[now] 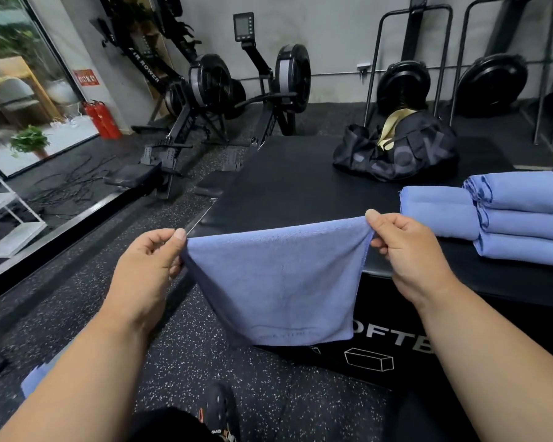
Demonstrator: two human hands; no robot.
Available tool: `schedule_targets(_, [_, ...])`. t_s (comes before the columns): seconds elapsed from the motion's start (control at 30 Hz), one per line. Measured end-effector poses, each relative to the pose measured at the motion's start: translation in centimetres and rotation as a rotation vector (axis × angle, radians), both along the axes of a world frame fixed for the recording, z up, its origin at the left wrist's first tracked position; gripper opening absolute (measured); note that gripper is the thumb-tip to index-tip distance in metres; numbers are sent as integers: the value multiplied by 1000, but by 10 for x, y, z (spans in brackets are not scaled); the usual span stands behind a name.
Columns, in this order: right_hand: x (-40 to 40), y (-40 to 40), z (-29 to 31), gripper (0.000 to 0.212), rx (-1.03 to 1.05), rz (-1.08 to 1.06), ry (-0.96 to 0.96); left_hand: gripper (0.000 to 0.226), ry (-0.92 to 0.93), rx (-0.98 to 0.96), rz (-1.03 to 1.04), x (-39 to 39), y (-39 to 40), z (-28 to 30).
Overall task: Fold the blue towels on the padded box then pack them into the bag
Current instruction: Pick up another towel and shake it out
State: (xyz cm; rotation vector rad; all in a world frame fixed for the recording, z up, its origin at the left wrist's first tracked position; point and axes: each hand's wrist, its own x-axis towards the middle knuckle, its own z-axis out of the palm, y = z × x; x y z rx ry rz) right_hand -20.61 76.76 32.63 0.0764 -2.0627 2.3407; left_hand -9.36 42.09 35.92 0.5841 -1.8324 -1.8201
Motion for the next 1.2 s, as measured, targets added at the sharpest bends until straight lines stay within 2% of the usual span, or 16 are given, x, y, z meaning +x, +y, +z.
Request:
schedule_targets(0.17, [-42, -6, -1, 30, -19, -36, -37, 7, -84, -30, -76, -48, -9, 4])
schedule_targets(0.33, [-85, -15, -4, 39, -92, -100, -62, 23, -75, 36, 9, -100, -7, 13])
schedule_targets(0.53, [-117, -16, -19, 42, -127, -115, -84, 21, -56, 159, -187, -131, -8, 3])
schedule_targets(0.6, [-120, -14, -23, 40, -126, -108, -101, 44, -105, 53, -242, -132, -12, -6])
schedule_targets(0.67, [-123, -11, -25, 36, -85, -116, -108, 55, -176, -109, -250, -131, -14, -12])
schedule_targets(0.87, [-116, -2, -19, 35, 95, -162, -53, 36, -174, -419, -225, -126, -3, -14])
schedule_targets(1.07, [-100, 6, -3, 37, 28, -152, -87, 26, -82, -394, -245, -112, -4, -4])
schedule_targets(1.2, [-94, 12, 11, 38, -104, -44, -231, 27, -7, -393, -257, -99, 0, 3])
